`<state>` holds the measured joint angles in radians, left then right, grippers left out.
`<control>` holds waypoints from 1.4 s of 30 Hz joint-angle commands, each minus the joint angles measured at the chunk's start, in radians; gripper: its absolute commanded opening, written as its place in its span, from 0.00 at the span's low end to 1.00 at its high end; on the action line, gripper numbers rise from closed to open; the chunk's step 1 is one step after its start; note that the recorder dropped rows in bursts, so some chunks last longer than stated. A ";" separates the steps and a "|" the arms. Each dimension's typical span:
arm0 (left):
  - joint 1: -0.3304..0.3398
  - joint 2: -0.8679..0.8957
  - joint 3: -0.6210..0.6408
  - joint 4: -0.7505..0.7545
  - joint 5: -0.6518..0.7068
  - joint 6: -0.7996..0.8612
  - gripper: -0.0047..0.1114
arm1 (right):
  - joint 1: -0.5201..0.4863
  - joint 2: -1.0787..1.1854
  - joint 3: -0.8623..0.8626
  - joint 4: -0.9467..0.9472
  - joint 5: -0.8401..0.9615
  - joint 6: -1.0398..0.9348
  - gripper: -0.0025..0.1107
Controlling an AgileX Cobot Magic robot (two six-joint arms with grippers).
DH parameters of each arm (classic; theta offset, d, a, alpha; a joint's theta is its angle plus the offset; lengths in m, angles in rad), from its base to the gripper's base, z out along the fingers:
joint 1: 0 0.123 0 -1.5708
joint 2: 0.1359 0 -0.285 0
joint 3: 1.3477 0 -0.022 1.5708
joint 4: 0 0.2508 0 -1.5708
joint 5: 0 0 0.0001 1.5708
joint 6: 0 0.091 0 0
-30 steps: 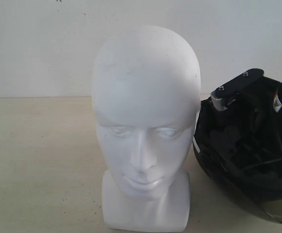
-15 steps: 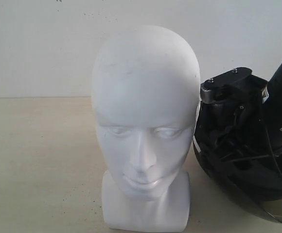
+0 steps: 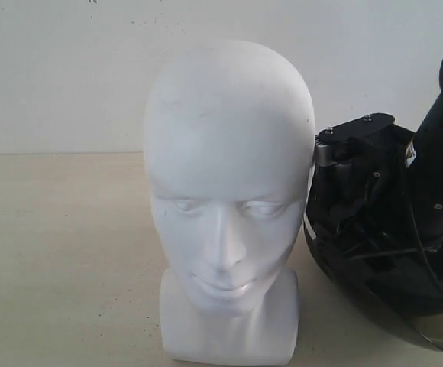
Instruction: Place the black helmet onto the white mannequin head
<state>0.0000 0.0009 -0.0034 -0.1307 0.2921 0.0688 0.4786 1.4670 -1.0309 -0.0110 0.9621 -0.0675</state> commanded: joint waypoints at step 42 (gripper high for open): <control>-0.004 -0.001 0.003 0.000 -0.001 -0.008 0.08 | 0.009 -0.122 0.008 -0.323 0.074 0.124 0.55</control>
<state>0.0000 0.0009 -0.0034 -0.1307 0.2921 0.0688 0.4874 1.3921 -0.9995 -0.3671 1.0409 0.0918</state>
